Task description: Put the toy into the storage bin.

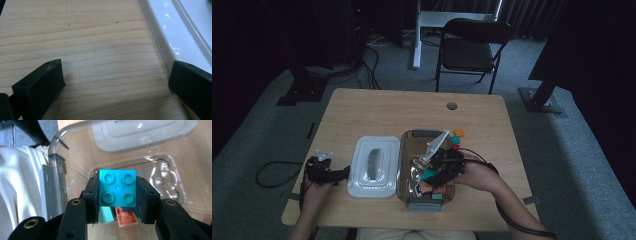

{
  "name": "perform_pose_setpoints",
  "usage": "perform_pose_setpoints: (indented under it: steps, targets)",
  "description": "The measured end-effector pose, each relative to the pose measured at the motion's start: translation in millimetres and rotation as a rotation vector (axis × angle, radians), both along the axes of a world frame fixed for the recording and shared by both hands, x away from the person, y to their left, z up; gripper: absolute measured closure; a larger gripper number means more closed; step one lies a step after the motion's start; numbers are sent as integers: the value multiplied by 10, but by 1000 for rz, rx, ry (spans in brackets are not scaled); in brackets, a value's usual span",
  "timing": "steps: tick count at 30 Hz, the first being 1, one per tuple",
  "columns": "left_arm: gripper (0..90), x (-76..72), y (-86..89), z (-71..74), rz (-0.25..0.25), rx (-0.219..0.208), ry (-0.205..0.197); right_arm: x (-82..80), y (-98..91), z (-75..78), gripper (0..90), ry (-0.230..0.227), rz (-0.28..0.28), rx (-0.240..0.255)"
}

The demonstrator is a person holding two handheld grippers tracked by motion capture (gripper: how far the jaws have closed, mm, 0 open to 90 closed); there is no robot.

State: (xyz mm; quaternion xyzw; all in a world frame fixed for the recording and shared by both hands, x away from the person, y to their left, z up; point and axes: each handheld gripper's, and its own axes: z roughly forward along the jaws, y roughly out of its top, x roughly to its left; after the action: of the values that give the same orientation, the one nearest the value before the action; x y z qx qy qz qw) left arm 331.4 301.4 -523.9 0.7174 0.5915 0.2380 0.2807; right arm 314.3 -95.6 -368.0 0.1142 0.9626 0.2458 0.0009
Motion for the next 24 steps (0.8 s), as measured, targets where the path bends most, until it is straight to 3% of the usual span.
perform_pose_setpoints:
  steps: [5, 7, 12, 24]
  targets:
    - [5, 0, 0, 0, 0, 0, 0, -6, 102, -107, 587, 32, 25, -18]
    - [5, 0, 0, 0, 0, -1, 0, -15, 186, -204, 587, 43, 48, -52]
    - [5, 0, 0, 0, 0, -1, 0, 1, 272, -317, 587, 64, 58, -81]
    - [5, 0, 0, 0, 0, -1, 0, -19, 319, -441, 583, 74, 83, -135]
